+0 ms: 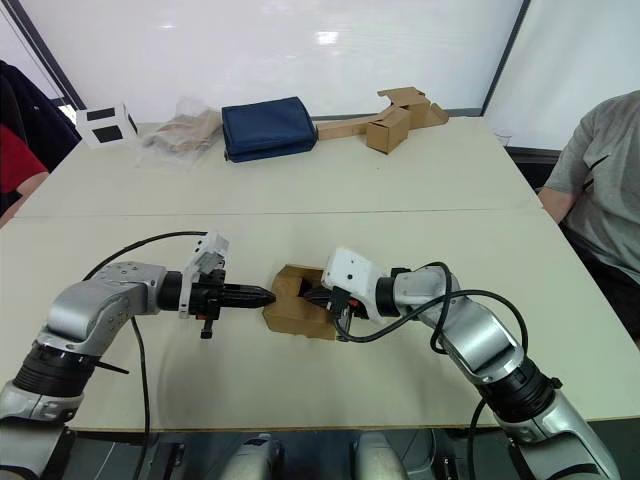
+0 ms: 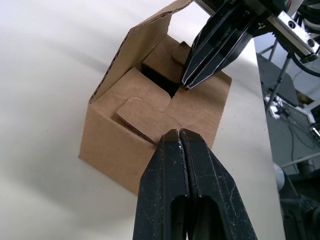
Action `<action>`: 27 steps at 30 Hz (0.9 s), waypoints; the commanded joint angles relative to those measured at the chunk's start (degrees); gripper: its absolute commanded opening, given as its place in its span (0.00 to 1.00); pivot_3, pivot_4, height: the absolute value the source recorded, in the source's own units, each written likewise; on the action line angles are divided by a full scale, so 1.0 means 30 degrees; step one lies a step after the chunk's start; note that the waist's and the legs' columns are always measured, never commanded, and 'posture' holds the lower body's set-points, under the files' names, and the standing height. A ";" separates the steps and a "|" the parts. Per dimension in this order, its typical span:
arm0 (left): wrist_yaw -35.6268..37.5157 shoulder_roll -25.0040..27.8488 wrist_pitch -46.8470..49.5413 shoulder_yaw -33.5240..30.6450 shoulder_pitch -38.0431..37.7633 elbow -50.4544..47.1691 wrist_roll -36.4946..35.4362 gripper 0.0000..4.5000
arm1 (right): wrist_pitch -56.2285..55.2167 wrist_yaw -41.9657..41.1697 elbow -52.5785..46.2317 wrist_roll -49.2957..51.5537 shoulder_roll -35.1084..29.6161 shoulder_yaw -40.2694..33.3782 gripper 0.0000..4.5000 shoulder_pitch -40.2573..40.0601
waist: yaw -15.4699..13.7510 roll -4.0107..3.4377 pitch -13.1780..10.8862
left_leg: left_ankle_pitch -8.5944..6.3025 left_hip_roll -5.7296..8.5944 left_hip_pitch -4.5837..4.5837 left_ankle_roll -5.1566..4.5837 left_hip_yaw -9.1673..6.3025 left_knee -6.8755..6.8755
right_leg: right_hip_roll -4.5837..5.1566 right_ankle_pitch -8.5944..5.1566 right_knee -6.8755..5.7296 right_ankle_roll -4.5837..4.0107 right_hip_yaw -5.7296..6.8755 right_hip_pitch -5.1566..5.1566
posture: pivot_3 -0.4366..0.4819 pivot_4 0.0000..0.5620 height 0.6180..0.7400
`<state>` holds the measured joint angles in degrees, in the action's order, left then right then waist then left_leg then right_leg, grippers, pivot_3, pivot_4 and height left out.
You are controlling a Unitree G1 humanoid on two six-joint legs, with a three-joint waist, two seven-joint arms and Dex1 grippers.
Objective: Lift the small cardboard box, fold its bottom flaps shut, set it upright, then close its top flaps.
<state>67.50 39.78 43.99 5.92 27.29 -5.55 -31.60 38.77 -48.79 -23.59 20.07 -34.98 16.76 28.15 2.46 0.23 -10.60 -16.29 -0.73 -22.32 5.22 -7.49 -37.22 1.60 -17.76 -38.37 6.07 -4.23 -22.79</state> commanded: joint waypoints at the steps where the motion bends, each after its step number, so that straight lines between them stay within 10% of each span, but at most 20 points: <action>1: -0.0202 -0.0043 -0.0081 0.0136 0.0049 0.0155 0.0221 0.00 | 0.1487 0.0404 -0.1143 0.4060 0.1352 -0.3971 0.00 0.1172 | 0.0020 -0.0002 -0.0001 | 0.0000 -0.0001 0.0001 0.0000 -0.0001 0.0000 | 0.0000 0.0000 -0.0004 0.0000 -0.0001 0.0002 | 0.48 0.27 1.00; 27: -0.0692 -0.0157 0.0968 -0.1259 0.0907 0.0209 -0.1252 0.00 | 0.0160 0.0661 0.0522 -0.0414 0.0764 -0.0423 0.00 0.1138 | 0.0017 -0.0004 0.0000 | 0.0000 -0.0001 0.0007 -0.0001 0.0001 0.0007 | -0.0003 0.0000 -0.0002 0.0000 0.0001 0.0000 | 0.48 0.27 1.00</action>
<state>65.75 39.39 46.78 4.54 28.47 -4.83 -34.09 39.49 -46.56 -19.80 18.76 -32.49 15.72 31.58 2.52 0.22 -10.60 -16.30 -0.73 -22.30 5.22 -7.48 -37.19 1.60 -17.76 -38.37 6.07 -4.23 -22.79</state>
